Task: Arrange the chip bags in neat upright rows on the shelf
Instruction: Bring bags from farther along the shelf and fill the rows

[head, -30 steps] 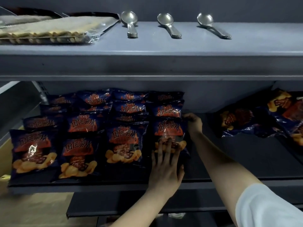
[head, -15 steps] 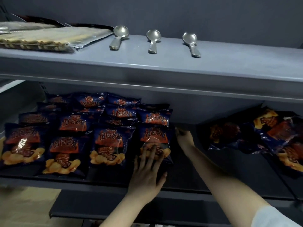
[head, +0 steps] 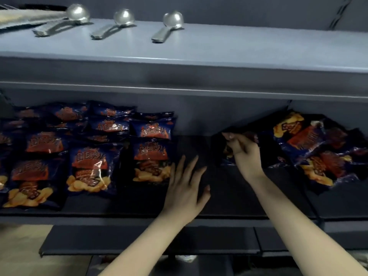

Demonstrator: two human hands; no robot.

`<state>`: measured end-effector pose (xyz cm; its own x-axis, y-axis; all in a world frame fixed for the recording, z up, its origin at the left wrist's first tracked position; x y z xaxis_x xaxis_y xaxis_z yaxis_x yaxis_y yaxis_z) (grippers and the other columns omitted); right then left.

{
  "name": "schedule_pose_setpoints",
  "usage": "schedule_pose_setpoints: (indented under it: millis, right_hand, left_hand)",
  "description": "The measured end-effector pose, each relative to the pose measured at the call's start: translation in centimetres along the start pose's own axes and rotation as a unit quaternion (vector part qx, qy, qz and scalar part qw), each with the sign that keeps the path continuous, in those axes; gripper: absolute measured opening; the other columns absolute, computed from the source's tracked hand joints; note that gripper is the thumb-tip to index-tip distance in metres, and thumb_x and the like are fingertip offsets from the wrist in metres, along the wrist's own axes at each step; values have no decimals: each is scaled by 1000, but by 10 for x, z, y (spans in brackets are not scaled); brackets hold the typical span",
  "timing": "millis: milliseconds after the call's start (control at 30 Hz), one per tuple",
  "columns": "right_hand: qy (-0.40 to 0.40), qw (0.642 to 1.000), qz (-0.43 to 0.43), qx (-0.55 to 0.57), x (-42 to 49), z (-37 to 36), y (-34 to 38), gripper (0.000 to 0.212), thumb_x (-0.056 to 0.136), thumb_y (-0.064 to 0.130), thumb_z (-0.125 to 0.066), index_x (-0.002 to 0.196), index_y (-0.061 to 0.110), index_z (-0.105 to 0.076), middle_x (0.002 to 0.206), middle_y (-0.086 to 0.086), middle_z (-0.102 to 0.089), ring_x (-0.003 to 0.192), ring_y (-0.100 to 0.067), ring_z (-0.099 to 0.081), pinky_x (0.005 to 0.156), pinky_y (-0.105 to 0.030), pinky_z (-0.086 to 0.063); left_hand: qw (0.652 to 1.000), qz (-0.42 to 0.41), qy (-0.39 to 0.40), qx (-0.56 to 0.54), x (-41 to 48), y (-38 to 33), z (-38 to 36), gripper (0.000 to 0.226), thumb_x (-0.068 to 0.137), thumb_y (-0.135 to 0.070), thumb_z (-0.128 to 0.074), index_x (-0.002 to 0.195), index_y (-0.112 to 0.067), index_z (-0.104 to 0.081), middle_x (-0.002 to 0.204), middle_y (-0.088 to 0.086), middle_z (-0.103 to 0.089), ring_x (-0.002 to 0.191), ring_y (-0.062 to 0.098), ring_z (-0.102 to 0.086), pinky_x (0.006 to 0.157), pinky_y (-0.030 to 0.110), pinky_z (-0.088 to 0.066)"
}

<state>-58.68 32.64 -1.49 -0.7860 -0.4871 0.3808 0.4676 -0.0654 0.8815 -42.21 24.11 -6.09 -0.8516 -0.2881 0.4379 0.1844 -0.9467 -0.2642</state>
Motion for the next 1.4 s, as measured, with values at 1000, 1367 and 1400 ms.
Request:
schedule_pose_setpoints:
  millis: [1000,1367,1400]
  right_hand:
    - [22,921,110,-374,-36,188,-71,55,81,13,-69,133,13,-52,149,5,-28,133,-20,-42,103,-42,-44]
    - [-177,948,222,-145,-9,209,-12,21,83,-5,-64,99,8,-69,116,3,-63,112,-3,-58,97,-18,-43]
    - [-176,958,201,-106,-6,206,-11,25,83,-7,-62,100,10,-68,114,4,-64,111,-5,-59,96,-18,-43]
  left_hand:
    - [983,-150,102,28,163,-168,-112,80,84,-50,-55,149,-28,-12,158,6,1,140,45,-2,113,58,-11]
    - [959,-192,1,-210,156,-146,-44,61,89,-20,-58,144,-19,-32,149,-8,-27,139,13,-25,112,42,-29]
    - [958,-183,-8,-222,153,-140,-37,60,89,-19,-58,144,-19,-32,149,-9,-26,140,12,-24,113,38,-28]
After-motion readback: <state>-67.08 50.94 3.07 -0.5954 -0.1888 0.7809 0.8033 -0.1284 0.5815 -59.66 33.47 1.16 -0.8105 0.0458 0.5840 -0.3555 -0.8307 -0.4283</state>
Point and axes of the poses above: each hand's wrist, its own x-axis towards the middle knuckle, its own z-axis out of the back of the hand, y = z × x, the point moved 5 cm from there along x, towards the middle knuckle
